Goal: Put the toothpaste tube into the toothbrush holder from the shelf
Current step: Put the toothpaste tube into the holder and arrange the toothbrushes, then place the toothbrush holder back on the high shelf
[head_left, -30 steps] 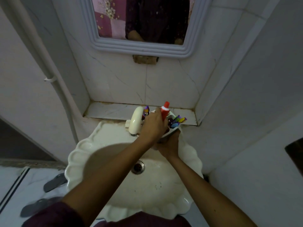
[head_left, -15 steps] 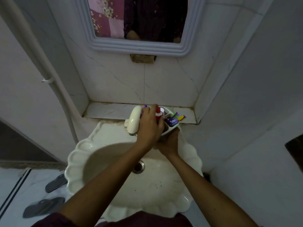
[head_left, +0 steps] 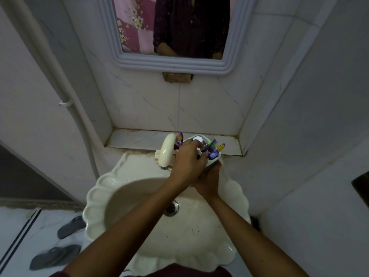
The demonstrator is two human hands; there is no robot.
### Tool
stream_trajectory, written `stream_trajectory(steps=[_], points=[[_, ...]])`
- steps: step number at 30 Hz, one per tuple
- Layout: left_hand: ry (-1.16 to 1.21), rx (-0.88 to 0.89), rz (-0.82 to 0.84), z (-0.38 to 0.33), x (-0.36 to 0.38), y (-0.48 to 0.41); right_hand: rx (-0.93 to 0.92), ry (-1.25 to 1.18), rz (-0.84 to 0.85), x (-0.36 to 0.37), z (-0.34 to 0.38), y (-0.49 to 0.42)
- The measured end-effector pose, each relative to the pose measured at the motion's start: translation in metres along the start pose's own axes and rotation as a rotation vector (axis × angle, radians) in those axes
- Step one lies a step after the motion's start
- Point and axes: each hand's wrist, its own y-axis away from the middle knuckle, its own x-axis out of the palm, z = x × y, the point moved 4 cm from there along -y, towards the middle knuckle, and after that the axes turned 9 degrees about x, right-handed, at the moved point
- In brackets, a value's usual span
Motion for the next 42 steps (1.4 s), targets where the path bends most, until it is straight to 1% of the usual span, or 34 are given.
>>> stream_trajectory(steps=[2, 7, 8, 10, 11, 13, 15, 21, 26, 28, 33, 42], points=[[0.041, 0.034, -0.068, -0.016, -0.017, -0.005, 0.055, 0.017, -0.02, -0.001, -0.012, -0.002], [0.19, 0.12, -0.278, -0.036, -0.088, -0.026, 0.079, 0.066, -0.104, -0.006, -0.015, -0.002], [0.181, 0.133, -0.311, -0.035, -0.101, -0.03, 0.084, 0.071, -0.111, -0.008, -0.014, -0.001], [0.069, 0.181, -0.347, -0.027, -0.121, -0.035, 0.072, 0.065, -0.124, -0.012, -0.012, 0.002], [-0.015, 0.202, -0.33, -0.02, -0.125, -0.036, 0.066, 0.063, -0.135, -0.014, -0.01, 0.004], [-0.176, 0.218, -0.223, -0.002, -0.124, -0.035, 0.067, 0.054, -0.15, -0.017, -0.004, 0.006], [-0.272, 0.205, -0.124, 0.019, -0.119, -0.033, 0.053, 0.033, -0.163, -0.019, 0.011, 0.007], [-0.329, 0.114, -0.073, 0.044, -0.121, -0.025, -0.024, -0.024, -0.187, -0.027, 0.052, 0.014], [-0.34, 0.143, -0.061, 0.035, -0.133, -0.024, -0.068, 0.047, -0.243, -0.033, 0.086, 0.021], [-0.342, 0.167, -0.076, 0.026, -0.141, -0.03, -0.097, 0.047, -0.263, -0.036, 0.107, 0.019], [-0.349, 0.28, -0.177, -0.02, -0.179, -0.062, -0.198, 0.031, -0.336, -0.047, 0.191, 0.012], [-0.371, 0.503, -0.429, -0.122, -0.286, -0.121, -0.432, -0.014, -0.423, -0.073, 0.367, 0.009]])
